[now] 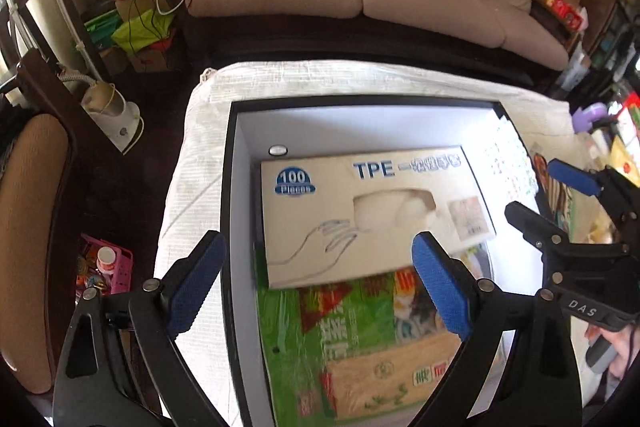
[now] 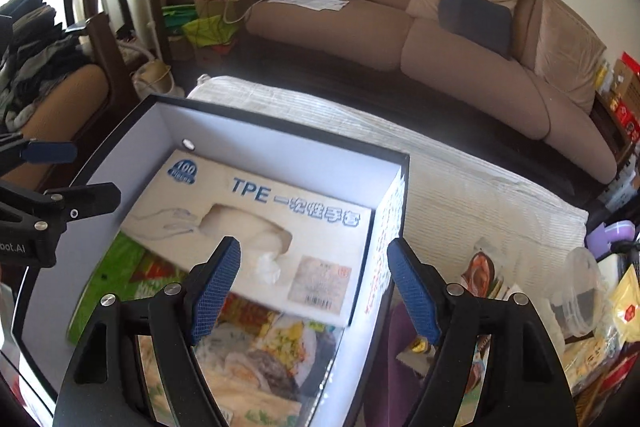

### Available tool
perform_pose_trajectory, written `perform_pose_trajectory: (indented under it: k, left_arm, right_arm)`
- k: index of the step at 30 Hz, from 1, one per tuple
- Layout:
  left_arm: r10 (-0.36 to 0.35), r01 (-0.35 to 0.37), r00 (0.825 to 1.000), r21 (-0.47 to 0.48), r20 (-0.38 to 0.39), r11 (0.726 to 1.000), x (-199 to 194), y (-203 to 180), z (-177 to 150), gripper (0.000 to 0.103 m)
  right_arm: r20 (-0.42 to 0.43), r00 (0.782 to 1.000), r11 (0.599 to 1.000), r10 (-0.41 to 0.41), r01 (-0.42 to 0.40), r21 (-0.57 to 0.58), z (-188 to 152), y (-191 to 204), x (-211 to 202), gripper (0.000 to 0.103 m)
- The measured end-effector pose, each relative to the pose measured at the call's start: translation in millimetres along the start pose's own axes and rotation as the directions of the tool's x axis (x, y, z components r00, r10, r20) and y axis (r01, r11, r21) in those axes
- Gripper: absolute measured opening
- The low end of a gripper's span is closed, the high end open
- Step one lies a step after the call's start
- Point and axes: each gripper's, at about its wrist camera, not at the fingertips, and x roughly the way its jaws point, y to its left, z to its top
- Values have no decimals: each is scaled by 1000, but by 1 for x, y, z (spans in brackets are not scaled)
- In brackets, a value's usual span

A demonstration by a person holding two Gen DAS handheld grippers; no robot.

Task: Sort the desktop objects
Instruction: 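Place the glove box in the black box beside the seaweed bag, release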

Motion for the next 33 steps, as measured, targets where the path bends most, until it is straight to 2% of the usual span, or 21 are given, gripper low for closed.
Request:
perform_pose_trajectory:
  k: [4,9,13,19,23,28,33]
  left_arm:
    - [12,-12,1000,26,-25,1000,-10,-7,-23,94]
    - [-10,11,999,28,-35,1000,-28,-17,-55,94]
    - [6,-4,999,53,-38,999,-44,-32,-80,94]
    - [-19,19,999,17,-26,1000,-70,-45,-108,98]
    - [10,-10,1000,15,-3,1000,-87,-56,-125,102]
    - [80,-80,997,29,17,996,-107,-70,-144,103]
    - [89,-89,996,13,26,996,-126,-77,-163,103]
  right_arm:
    - [-8,1000,1000,20,-21,-9,-18,2,-16,78]
    - [-12,999,999,45,-45,3,-40,2,-41,79]
    - [-14,998,998,67,-67,22,-59,2,-61,79]
    - [-13,994,991,110,-109,73,-86,4,-92,80]
    - [3,992,986,127,-127,104,-103,5,-113,80]
    - [29,988,977,155,-157,144,-122,7,-136,80]
    - [45,983,969,176,-182,169,-136,11,-155,83]
